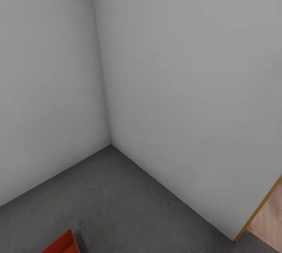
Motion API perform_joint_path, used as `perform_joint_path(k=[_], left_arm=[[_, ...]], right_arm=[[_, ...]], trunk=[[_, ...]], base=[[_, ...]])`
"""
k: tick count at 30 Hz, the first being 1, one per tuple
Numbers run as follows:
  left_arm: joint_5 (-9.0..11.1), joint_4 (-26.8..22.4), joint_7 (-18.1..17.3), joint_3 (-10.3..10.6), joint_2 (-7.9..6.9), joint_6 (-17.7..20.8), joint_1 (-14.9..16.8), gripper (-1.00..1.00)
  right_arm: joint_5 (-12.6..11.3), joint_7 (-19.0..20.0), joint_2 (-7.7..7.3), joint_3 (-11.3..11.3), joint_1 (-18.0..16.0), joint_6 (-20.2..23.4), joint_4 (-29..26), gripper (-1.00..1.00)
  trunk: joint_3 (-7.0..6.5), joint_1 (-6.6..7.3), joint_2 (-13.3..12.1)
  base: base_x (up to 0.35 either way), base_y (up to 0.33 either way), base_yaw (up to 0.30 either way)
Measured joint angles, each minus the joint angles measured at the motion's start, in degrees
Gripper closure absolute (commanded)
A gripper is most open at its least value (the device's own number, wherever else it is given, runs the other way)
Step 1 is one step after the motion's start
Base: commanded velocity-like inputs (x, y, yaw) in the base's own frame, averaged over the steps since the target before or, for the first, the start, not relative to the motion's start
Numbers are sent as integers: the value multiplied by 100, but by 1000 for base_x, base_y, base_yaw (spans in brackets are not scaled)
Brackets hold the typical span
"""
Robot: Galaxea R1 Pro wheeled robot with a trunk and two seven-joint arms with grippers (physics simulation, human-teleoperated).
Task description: Move the two storage containers from the living room to the garage. In the garage, place one container on the floor and stack the other container on top of it (either order is fine).
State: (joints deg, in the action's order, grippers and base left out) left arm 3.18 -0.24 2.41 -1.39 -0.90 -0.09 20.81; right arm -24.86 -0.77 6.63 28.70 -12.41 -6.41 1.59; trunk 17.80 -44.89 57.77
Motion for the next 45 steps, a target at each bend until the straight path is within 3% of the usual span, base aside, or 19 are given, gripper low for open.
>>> perform_joint_path(k=[45], left_arm=[[24,0,7,-8,-6,-7,0,-100]], right_arm=[[31,5,0,0,0,0,0,-100]], trunk=[[0,0,0]], base=[[0,0,-289]])
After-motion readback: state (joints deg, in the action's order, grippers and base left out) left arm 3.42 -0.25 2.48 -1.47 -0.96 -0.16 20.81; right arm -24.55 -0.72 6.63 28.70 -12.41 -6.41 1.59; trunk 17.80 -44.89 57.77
